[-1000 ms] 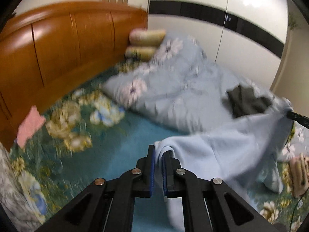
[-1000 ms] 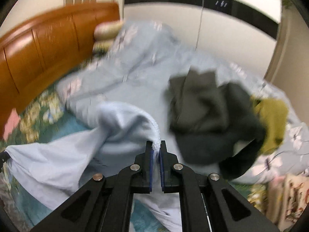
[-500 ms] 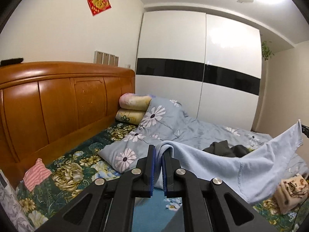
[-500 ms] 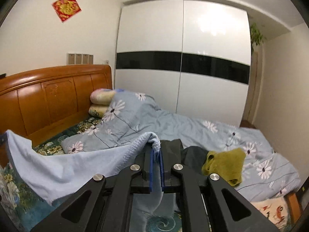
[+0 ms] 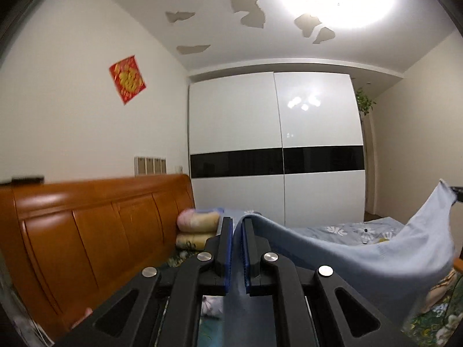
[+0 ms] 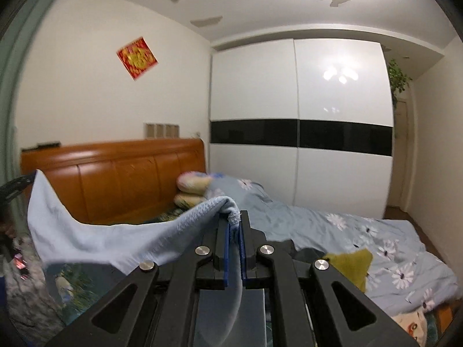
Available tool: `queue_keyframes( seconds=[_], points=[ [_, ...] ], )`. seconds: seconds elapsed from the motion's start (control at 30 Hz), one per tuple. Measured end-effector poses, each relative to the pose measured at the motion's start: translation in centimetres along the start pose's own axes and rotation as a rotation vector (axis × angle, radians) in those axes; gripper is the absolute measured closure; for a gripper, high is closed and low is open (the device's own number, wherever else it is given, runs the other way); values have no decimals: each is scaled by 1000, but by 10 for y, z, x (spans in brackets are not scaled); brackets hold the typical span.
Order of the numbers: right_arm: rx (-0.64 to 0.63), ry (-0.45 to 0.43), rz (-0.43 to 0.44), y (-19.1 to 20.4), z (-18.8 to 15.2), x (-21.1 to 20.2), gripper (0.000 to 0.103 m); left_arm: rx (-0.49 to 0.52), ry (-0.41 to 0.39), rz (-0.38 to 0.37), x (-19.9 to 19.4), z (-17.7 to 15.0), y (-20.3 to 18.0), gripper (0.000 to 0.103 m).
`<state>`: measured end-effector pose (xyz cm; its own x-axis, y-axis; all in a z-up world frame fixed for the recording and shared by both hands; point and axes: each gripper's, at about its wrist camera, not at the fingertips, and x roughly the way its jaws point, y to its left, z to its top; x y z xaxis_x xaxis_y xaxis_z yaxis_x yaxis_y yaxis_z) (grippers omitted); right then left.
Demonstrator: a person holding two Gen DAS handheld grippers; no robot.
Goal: Fold clothes
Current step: 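Lift the sweatshirt with both grippers and shake it out above the blanket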
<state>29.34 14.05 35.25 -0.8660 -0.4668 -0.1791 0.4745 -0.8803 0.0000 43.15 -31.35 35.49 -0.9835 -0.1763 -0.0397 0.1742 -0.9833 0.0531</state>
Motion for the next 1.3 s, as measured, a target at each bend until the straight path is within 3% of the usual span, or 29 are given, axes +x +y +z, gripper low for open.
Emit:
queue_keyframes(
  seconds=[0.1,0.23,0.43,0.57,0.67,0.9,1.1,1.17,1.23,1.3],
  points=[
    [21,33,28,-7,7,12,97,20,91,22,39,-14,6,96],
    [75,235,40,-21,-34,81,97,27,325,65,115,-89,7,96],
    [167,598,-37,-37,-182,194,97,65,693,102,194,-248,-16,96],
    [313,802,-72,-61,-280,231,97,-18,852,56,215,-319,-31,98],
    [344,898,-107,-72,-324,255,97,-61,940,52,234,-355,-39,98],
    [497,969,-180,-106,-359,284,97,-255,1139,-144,271,-424,-64,97],
    [546,999,-198,-118,-379,282,97,-596,1298,-172,277,-488,-80,94],
    [553,998,-201,-119,-385,280,97,-679,1334,-173,273,-503,-88,77],
    [563,997,-203,-121,-389,277,97,-739,1361,-180,271,-512,-95,67],
    [569,996,-205,-121,-391,274,97,-777,1378,-183,268,-518,-100,66]
  ],
)
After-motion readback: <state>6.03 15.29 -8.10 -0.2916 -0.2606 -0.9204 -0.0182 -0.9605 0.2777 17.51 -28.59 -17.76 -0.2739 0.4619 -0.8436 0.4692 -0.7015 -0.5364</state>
